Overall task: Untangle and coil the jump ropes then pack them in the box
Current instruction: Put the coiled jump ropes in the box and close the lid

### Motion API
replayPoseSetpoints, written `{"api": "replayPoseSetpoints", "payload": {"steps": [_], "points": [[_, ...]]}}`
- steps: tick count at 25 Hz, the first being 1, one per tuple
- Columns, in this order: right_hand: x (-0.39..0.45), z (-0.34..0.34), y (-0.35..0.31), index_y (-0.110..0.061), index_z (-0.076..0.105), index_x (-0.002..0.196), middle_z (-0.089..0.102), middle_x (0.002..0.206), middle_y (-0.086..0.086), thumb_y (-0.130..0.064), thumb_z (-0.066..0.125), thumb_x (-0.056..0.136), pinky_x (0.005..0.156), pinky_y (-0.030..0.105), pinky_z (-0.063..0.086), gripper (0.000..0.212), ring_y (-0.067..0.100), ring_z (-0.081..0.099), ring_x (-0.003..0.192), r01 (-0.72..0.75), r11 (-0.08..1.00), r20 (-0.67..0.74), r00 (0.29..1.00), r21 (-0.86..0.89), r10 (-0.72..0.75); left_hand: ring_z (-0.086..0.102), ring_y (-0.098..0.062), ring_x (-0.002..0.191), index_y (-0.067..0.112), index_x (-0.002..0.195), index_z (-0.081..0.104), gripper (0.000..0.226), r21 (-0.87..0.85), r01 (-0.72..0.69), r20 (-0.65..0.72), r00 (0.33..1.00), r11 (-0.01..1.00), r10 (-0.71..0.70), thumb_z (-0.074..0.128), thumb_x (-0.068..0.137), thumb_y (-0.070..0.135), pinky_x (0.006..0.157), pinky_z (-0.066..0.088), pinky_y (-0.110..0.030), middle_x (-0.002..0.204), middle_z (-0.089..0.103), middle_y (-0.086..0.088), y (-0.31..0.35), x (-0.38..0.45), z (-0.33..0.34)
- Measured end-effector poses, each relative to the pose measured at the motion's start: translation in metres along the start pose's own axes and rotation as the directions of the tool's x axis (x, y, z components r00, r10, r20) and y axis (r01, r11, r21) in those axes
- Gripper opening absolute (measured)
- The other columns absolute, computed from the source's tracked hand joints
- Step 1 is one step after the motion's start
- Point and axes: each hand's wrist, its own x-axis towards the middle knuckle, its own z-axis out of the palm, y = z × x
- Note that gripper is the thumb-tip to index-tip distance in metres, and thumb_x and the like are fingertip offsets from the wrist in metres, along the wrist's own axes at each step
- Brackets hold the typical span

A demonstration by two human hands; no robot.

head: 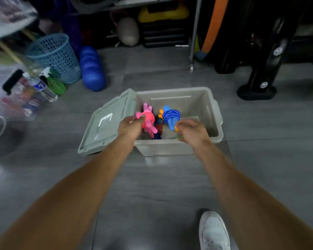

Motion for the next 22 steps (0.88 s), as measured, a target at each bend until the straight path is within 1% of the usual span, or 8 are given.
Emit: {"api": "replayPoseSetpoints", "payload": {"steps": [2,4,6,9,13,15,18,22], "points": [[0.002,0.001,0.017,-0.007,0.069,0.104,0.066,0.092,0.007,-0.019,0.064,0.086,0.072,0.027,0.047,0.023,0.020,0.060,0.084,0.140,0.930,0.045,0.990,-0.341,-0.132,0.063,-0.029,0.101,0.010,0.091,0.071,0.013,0.318,-0.126,-0.139,0.974,0.940,0.178,0.066,0.081,0.018,0.093,0.047,-0.034,0.104,0.068,-0.015,-0.012,-0.002,-0.009],[0.002,0.001,0.034,-0.009,0.065,0.115,0.066,0.113,0.012,-0.020,0.062,0.086,0.088,0.031,0.045,0.031,0.028,0.060,0.104,0.258,0.748,0.110,0.964,-0.612,-0.243,0.055,-0.031,0.114,0.008,0.118,0.063,0.039,0.546,-0.273,-0.090,0.921,0.792,0.380,0.062,0.079,0.004,0.098,0.040,-0.030,0.121,0.061,-0.016,-0.038,0.003,-0.028],[0.003,0.004,0.049,-0.014,0.058,0.127,0.060,0.127,0.011,-0.022,0.061,0.087,0.100,0.035,0.040,0.041,0.030,0.053,0.118,0.365,0.555,0.228,0.926,-0.747,-0.301,0.048,-0.036,0.121,0.004,0.132,0.050,0.058,0.619,-0.340,-0.019,0.895,0.708,0.447,0.063,0.075,0.001,0.101,0.037,-0.033,0.127,0.053,-0.021,-0.065,0.014,-0.048],[0.007,0.015,0.068,-0.018,0.054,0.132,0.054,0.135,0.005,-0.019,0.063,0.084,0.103,0.034,0.029,0.049,0.029,0.045,0.125,0.454,0.369,0.321,0.873,-0.811,-0.367,0.050,-0.038,0.116,0.002,0.132,0.048,0.056,0.639,-0.344,0.011,0.899,0.688,0.439,0.069,0.080,0.007,0.099,0.040,-0.038,0.121,0.055,-0.023,-0.094,0.027,-0.064],[0.005,0.021,0.081,-0.009,0.068,0.115,0.066,0.117,0.013,-0.004,0.072,0.071,0.097,0.035,0.037,0.044,0.037,0.055,0.109,0.473,0.461,0.268,0.856,-0.751,-0.442,0.059,-0.032,0.097,0.010,0.104,0.063,0.026,0.614,-0.349,0.006,0.899,0.708,0.437,0.069,0.078,0.008,0.085,0.047,-0.035,0.098,0.064,-0.013,-0.102,0.008,-0.072],[-0.013,0.023,0.088,-0.003,0.072,0.100,0.070,0.099,0.018,0.005,0.072,0.067,0.090,0.027,0.039,0.035,0.036,0.063,0.095,0.533,0.528,0.296,0.832,-0.661,-0.469,0.059,-0.028,0.089,0.011,0.095,0.066,0.019,0.612,-0.359,0.041,0.904,0.704,0.425,0.071,0.077,0.010,0.077,0.043,-0.028,0.091,0.064,-0.012,-0.109,-0.017,-0.083],[-0.058,0.022,0.107,-0.001,0.073,0.098,0.071,0.097,0.015,0.007,0.073,0.069,0.084,0.007,0.032,0.030,0.029,0.064,0.094,0.505,0.617,0.274,0.858,-0.604,-0.435,0.062,-0.023,0.088,0.015,0.099,0.071,0.025,0.501,-0.358,0.048,0.921,0.788,0.387,0.074,0.075,0.009,0.078,0.045,-0.025,0.095,0.067,-0.009,-0.121,-0.070,-0.102],[-0.128,0.006,0.132,-0.003,0.074,0.098,0.072,0.098,0.012,0.004,0.074,0.071,0.084,0.009,0.030,0.028,0.027,0.062,0.095,0.491,0.632,0.327,0.871,-0.600,-0.366,0.062,-0.020,0.088,0.016,0.103,0.072,0.027,0.435,-0.327,0.068,0.941,0.839,0.332,0.075,0.076,0.010,0.080,0.046,-0.025,0.097,0.067,-0.006,-0.138,-0.138,-0.128]]}}
